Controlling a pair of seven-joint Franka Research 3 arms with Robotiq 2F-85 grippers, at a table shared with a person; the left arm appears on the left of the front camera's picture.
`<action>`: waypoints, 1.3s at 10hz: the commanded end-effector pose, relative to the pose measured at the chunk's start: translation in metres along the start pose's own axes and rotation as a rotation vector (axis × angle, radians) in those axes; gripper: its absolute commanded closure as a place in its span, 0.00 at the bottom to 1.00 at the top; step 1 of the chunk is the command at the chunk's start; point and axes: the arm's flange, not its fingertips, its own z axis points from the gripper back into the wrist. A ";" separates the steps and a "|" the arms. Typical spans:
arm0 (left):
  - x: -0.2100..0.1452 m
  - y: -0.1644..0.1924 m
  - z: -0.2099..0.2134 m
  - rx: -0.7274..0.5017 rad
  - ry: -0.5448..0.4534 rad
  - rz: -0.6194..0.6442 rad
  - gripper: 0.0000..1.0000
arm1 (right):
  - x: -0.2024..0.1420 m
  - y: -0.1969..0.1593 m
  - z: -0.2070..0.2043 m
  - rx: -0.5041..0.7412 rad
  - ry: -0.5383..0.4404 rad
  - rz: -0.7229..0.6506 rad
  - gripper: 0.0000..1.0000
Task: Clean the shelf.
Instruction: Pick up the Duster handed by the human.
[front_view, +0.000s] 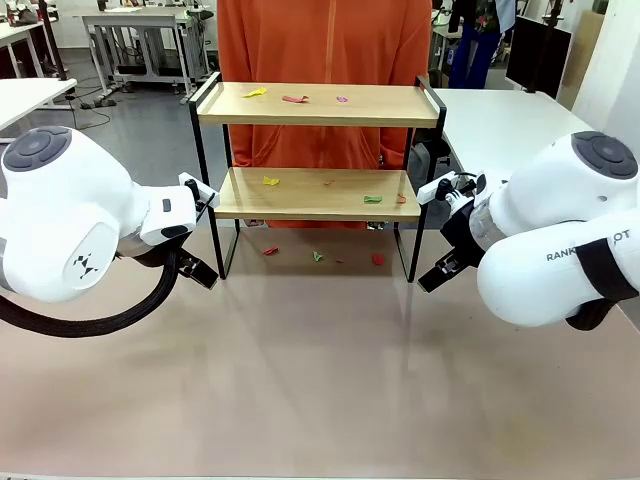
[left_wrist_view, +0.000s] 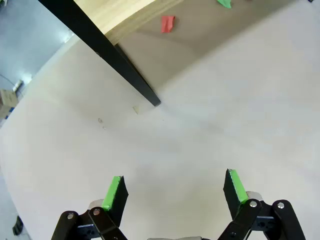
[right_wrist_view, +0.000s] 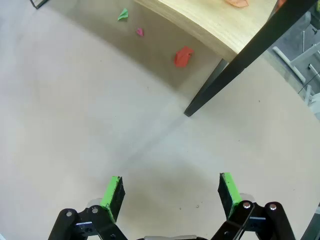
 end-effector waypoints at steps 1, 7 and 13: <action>0.000 0.000 0.000 0.000 0.000 -0.001 0.00 | 0.000 0.000 0.000 0.000 0.000 -0.001 0.00; 0.029 0.048 0.073 -0.167 -0.012 -0.032 0.00 | 0.031 -0.048 0.052 0.076 -0.089 -0.031 0.00; 0.033 0.159 0.080 -0.561 -0.122 -0.406 0.00 | 0.003 -0.180 0.067 0.388 -0.298 0.123 0.00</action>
